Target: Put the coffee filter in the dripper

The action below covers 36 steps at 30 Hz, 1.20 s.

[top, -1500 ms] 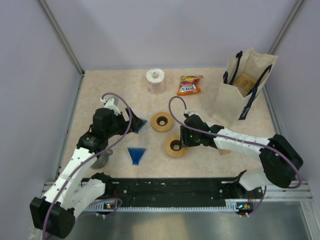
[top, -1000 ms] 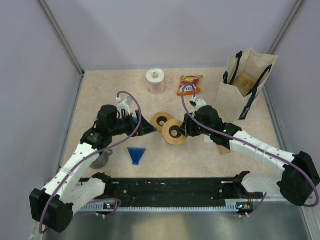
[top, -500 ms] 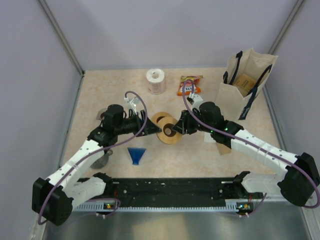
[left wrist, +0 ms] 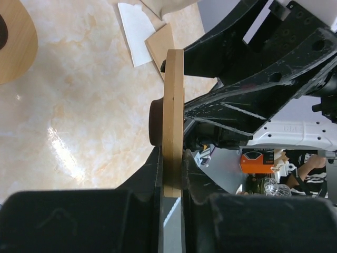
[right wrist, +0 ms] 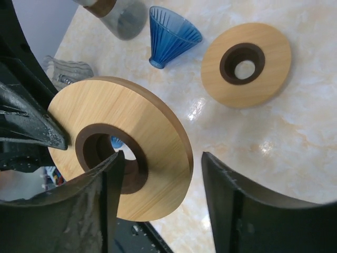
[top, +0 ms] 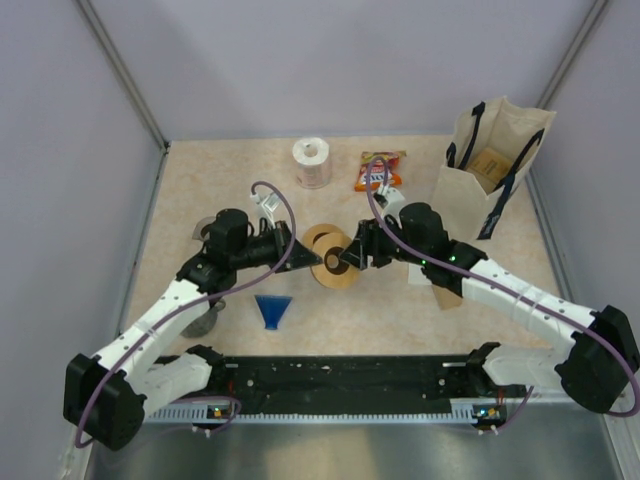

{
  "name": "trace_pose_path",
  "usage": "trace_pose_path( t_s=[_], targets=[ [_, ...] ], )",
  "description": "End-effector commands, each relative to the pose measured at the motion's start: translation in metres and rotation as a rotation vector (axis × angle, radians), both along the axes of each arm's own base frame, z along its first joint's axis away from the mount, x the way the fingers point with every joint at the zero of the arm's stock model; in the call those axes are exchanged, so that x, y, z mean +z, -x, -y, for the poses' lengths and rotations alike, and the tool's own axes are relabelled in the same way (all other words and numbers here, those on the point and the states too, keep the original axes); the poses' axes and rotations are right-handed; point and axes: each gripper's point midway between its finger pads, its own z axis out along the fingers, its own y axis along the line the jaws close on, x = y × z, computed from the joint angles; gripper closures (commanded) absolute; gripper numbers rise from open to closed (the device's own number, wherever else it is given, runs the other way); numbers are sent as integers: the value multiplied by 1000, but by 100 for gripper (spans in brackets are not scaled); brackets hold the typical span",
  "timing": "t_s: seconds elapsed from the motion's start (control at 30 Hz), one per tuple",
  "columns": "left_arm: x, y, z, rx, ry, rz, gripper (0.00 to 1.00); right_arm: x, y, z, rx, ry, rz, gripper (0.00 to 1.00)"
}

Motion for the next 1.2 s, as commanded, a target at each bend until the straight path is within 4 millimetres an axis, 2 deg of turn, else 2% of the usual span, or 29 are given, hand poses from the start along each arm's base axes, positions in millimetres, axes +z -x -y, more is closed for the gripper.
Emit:
trace_pose_path(
  t_s=[0.0, 0.1, 0.13, 0.23, 0.37, 0.47, 0.6, 0.73, 0.9, 1.03, 1.07, 1.17],
  targets=[
    [13, -9, -2, 50, 17, 66, 100, 42, -22, 6, -97, -52, 119, 28],
    [14, -20, -10, 132, -18, 78, 100, 43, -40, 37, -303, -19, 159, 5],
    [15, -26, -15, 171, -48, 75, 100, 44, -42, 46, -349, -21, 174, 1],
    [26, -43, -30, 285, -114, 83, 100, 49, -46, 75, -471, 0, 235, 1],
    [37, -75, -76, 599, -173, 69, 100, 49, -45, 108, -600, 29, 286, 1],
    [51, -91, -123, 852, -186, 6, 100, 41, -43, 120, -629, 56, 309, 1],
    [58, -91, -184, 1146, -219, -101, 100, 35, -43, 127, -623, 121, 338, 1],
    [61, -86, -220, 1308, -183, -131, 100, 23, -43, 133, -634, 174, 333, 1],
    [57, -88, -241, 1375, -163, -140, 100, 14, -44, 130, -608, 202, 318, 1],
    [55, -100, -247, 1340, -128, -133, 100, 11, -43, 123, -566, 207, 323, 1],
    [51, -104, -257, 1362, -122, -136, 100, 8, -43, 122, -555, 216, 321, 1],
    [47, -112, -261, 1333, -70, -121, 100, 7, -43, 119, -540, 221, 319, 1]
  ],
)
